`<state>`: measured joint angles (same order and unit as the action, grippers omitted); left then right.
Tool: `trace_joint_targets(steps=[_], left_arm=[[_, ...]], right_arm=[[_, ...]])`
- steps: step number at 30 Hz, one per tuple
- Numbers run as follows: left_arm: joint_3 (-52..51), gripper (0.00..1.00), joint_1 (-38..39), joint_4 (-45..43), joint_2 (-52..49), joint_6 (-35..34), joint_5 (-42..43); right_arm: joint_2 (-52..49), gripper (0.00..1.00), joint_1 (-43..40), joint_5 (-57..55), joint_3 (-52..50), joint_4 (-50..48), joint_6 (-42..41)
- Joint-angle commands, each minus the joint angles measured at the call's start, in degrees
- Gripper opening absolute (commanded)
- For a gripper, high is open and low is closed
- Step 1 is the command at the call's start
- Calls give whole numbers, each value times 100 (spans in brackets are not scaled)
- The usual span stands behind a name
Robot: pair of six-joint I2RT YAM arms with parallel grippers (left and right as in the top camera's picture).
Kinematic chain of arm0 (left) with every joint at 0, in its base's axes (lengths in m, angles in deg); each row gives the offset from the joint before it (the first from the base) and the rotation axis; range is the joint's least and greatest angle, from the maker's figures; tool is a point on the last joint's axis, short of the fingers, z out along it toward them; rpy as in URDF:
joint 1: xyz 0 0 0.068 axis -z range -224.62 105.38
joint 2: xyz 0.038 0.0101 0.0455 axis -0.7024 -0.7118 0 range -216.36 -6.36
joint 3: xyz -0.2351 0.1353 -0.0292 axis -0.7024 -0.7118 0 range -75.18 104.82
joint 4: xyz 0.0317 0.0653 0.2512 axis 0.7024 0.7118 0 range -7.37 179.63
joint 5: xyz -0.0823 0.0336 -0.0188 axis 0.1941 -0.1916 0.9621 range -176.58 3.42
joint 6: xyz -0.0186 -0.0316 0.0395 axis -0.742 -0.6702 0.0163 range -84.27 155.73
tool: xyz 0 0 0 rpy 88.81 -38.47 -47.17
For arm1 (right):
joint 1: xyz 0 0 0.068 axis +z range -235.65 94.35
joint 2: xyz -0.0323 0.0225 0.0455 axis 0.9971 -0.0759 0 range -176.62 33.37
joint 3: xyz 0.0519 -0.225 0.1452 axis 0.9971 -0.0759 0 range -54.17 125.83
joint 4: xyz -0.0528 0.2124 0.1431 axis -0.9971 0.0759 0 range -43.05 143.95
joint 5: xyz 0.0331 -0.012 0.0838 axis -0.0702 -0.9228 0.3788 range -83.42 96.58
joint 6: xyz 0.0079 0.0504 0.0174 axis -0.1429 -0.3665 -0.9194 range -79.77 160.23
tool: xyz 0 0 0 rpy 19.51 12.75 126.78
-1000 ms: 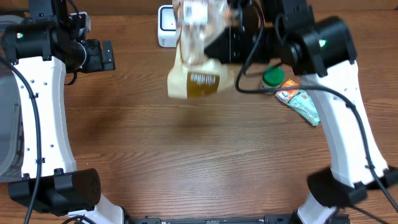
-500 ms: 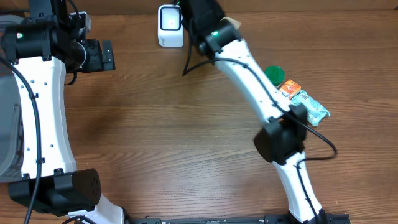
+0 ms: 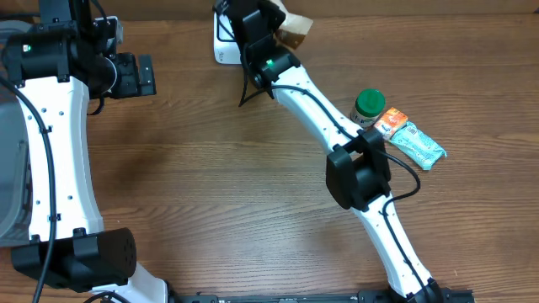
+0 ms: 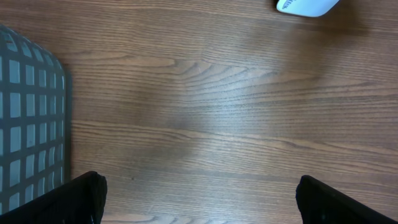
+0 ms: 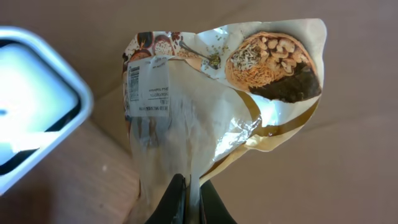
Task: Scan the item barcode
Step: 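Hold the Pantree bag's label in front of the scanner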
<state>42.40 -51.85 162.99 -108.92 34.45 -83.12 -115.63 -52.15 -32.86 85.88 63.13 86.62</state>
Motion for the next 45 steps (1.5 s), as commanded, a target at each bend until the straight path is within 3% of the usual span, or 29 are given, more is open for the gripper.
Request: trace_joint_targets(steps=[1,11,16,38,41,45], left_arm=[[-11,100,11,-2,-44,92,44],[-11,100,11,-2,-44,92,44],[-11,99,11,-2,-44,92,44],[-11,100,11,-2,-44,92,44],[-11,100,11,-2,-44,92,44],[-11,100,11,-2,-44,92,44]], right_arm=[[-76,4,221,-168,70,-136,214],[-76,4,407,-1224,66,-459,297],[-76,4,446,-1239,42,-83,295],[-13,4,619,-1095,-22,-109,267],[251,4,678,-800,-22,22,-317],[903,4,678,74,-20,922,-1178]])
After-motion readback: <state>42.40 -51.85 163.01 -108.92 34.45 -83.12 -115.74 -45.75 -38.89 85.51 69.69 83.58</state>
